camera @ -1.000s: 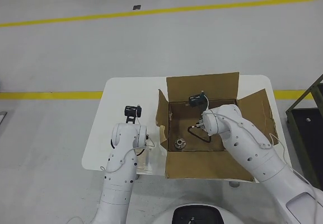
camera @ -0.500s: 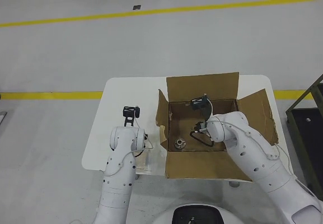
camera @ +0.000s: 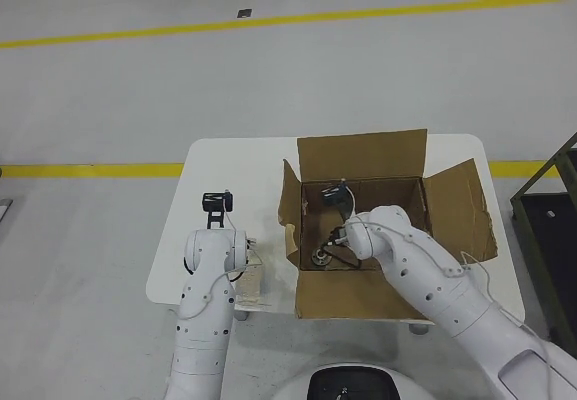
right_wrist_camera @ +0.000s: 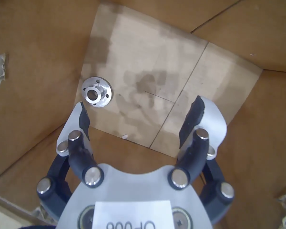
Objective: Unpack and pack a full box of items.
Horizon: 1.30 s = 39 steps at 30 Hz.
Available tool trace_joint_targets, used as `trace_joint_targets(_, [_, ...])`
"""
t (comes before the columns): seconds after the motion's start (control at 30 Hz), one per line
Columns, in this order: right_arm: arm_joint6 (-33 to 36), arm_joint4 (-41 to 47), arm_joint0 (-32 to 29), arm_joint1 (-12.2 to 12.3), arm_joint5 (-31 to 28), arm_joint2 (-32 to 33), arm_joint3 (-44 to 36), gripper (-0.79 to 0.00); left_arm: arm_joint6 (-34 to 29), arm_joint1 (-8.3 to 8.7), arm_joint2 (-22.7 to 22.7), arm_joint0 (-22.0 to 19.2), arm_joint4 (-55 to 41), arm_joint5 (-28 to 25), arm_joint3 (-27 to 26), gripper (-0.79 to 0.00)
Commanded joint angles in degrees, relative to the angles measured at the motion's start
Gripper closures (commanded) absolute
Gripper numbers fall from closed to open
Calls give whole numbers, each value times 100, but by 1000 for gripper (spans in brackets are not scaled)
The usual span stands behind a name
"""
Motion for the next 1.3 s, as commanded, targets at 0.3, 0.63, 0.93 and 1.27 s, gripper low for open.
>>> trace_joint_targets(0.3, [-335, 349, 260, -273, 54, -335, 774, -443, 0, 0, 0, 0, 0, 0, 0, -785])
trace_joint_targets(0.63, [-382, 760, 405, -435, -207, -395, 1167, -699, 0, 0, 0, 0, 0, 0, 0, -785])
trace_joint_targets(0.93, [-465, 905, 461, -551, -346, -488, 1502, -671, 0, 0, 0, 0, 0, 0, 0, -785])
trace_joint_targets(1.27, [-583, 996, 576, -671, -363, -540, 1872, -597, 0, 0, 0, 0, 0, 0, 0, -785])
